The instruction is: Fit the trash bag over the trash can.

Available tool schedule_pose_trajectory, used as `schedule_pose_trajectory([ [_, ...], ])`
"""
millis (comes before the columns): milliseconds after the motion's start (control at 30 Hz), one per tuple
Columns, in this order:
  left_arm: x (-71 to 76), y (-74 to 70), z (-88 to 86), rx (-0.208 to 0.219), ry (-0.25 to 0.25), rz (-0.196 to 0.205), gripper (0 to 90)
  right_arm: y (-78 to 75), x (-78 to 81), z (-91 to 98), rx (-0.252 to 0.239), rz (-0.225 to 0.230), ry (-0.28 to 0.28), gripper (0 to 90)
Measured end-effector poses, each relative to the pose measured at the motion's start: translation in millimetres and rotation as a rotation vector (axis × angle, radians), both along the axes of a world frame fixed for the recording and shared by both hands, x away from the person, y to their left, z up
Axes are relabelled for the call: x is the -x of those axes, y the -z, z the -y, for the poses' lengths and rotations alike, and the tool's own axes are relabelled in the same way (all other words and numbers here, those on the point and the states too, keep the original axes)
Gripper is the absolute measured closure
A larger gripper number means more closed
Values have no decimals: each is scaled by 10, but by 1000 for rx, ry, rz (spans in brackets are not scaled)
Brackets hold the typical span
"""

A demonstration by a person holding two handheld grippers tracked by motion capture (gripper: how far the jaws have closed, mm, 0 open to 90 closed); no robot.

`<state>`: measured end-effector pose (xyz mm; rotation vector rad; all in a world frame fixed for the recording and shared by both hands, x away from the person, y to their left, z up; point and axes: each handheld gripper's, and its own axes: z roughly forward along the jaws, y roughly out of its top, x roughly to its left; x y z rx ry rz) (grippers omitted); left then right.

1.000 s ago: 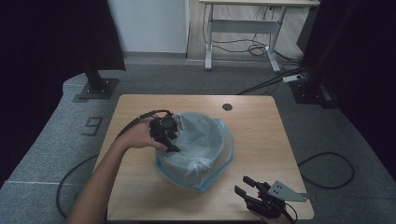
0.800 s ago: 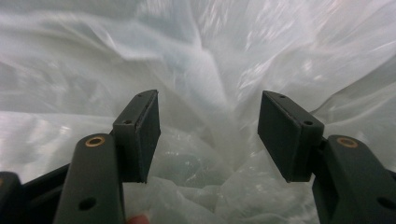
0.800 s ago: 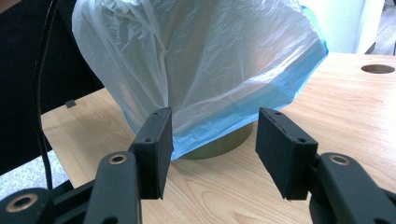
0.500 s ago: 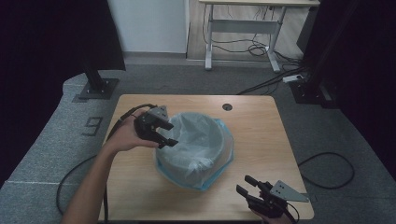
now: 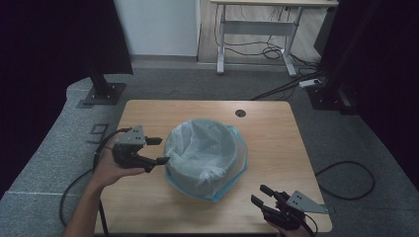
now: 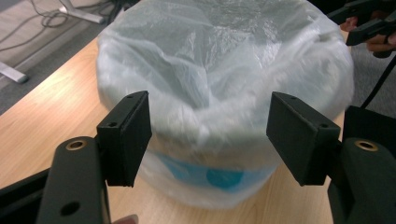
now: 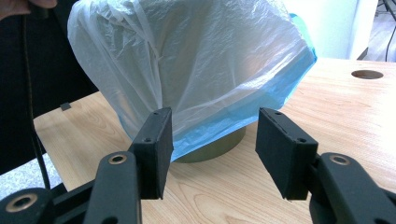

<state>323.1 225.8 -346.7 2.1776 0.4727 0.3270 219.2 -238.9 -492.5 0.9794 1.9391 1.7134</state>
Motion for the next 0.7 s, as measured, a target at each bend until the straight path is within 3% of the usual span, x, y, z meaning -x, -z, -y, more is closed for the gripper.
schedule_pose_trajectory([
  [133,157,113,-162,18,-34,14,307,6,-3,12,1,-3,6,454],
  [367,382,370,-387,31,-69,-5,304,16,-19,61,2,-5,27,454],
  [700,422,453,-494,44,-94,-18,301,21,-44,91,-3,-9,45,431],
])
